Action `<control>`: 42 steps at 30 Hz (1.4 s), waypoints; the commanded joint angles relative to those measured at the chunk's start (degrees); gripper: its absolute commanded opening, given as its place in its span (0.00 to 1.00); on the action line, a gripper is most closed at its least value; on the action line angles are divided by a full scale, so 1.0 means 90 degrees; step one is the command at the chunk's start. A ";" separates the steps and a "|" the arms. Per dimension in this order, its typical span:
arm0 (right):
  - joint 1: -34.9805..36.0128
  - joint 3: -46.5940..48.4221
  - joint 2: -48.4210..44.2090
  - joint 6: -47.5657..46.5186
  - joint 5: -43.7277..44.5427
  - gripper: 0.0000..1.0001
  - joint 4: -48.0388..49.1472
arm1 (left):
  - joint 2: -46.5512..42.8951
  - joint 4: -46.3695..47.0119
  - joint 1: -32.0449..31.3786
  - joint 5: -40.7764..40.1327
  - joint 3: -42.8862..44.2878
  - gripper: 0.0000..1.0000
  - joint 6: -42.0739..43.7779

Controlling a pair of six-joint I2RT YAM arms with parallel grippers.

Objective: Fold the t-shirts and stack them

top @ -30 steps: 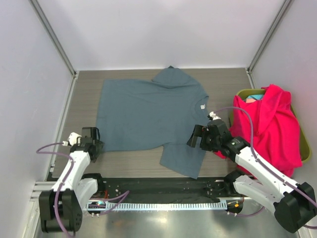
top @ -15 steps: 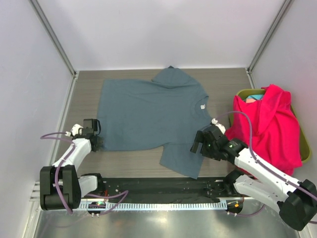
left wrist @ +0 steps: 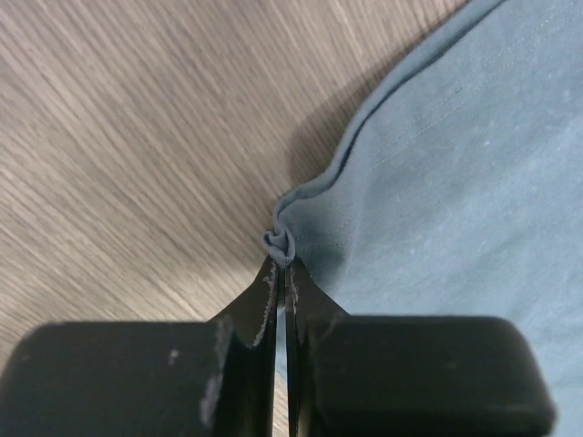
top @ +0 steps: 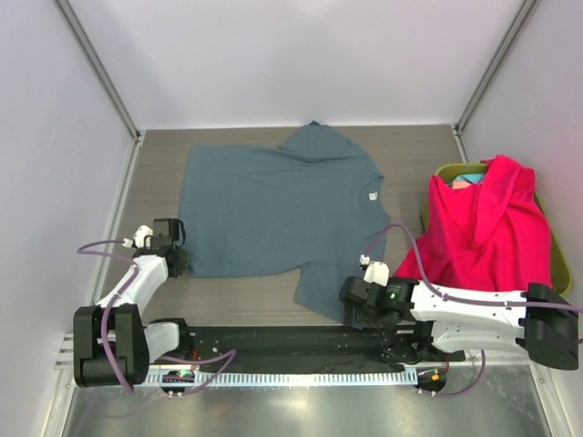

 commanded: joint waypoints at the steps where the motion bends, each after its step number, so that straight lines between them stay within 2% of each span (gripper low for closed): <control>1: 0.0106 -0.0123 0.0055 0.0267 0.0444 0.75 0.0210 | -0.0252 0.0133 0.0020 -0.0018 -0.0138 0.00 0.0032; 6: 0.0136 -0.0300 0.0016 -0.0114 0.0366 0.61 0.0602 | -0.0710 0.0104 0.0010 -0.0184 -0.0275 0.00 -0.0115; 10: 0.0145 -0.0309 -0.0042 -0.0358 0.0366 0.39 0.0612 | -0.0965 0.0074 0.0020 -0.0301 -0.0411 0.00 -0.0222; 12: 0.0136 -0.0309 -0.0042 -0.0456 0.0376 0.33 0.0670 | -0.1004 0.0055 0.0010 -0.0320 -0.0421 0.00 -0.0222; 13: 0.0136 -0.0309 -0.0042 -0.0486 0.0424 0.23 0.0680 | -0.1005 0.0055 0.0010 -0.0330 -0.0421 0.00 -0.0232; 15: 0.0136 -0.0319 -0.0091 -0.0486 0.0473 0.12 0.0709 | -0.1034 0.0035 0.0020 -0.0359 -0.0431 0.00 -0.0261; 16: 0.0136 -0.0329 -0.0120 -0.0467 0.0522 0.01 0.0709 | -0.1044 0.0016 0.0020 -0.0369 -0.0431 0.00 -0.0281; 22: 0.0145 -0.0115 -0.0696 -0.0086 0.0784 0.01 0.0359 | -0.1034 -0.0179 0.0010 -0.0136 -0.0353 0.00 -0.0223; 27: 0.0136 0.0598 -0.0950 0.0246 0.1488 0.02 -0.0335 | -0.1687 -0.0648 0.0010 0.0089 -0.0285 0.00 -0.0086; 34: -0.0020 0.1769 -0.0239 0.0101 0.2250 0.01 -0.0687 | -0.1581 -0.1390 0.0020 0.0568 0.0721 0.00 0.0266; 37: -0.0644 0.2490 0.0151 -0.0659 0.2300 0.01 -0.0668 | -0.1415 -0.1351 0.0020 0.0714 0.1004 0.00 0.0315; 42: -0.2428 0.3390 0.0757 -0.2309 0.1901 0.01 -0.0268 | -0.0762 -0.1225 0.0049 0.0685 0.1802 0.00 0.0539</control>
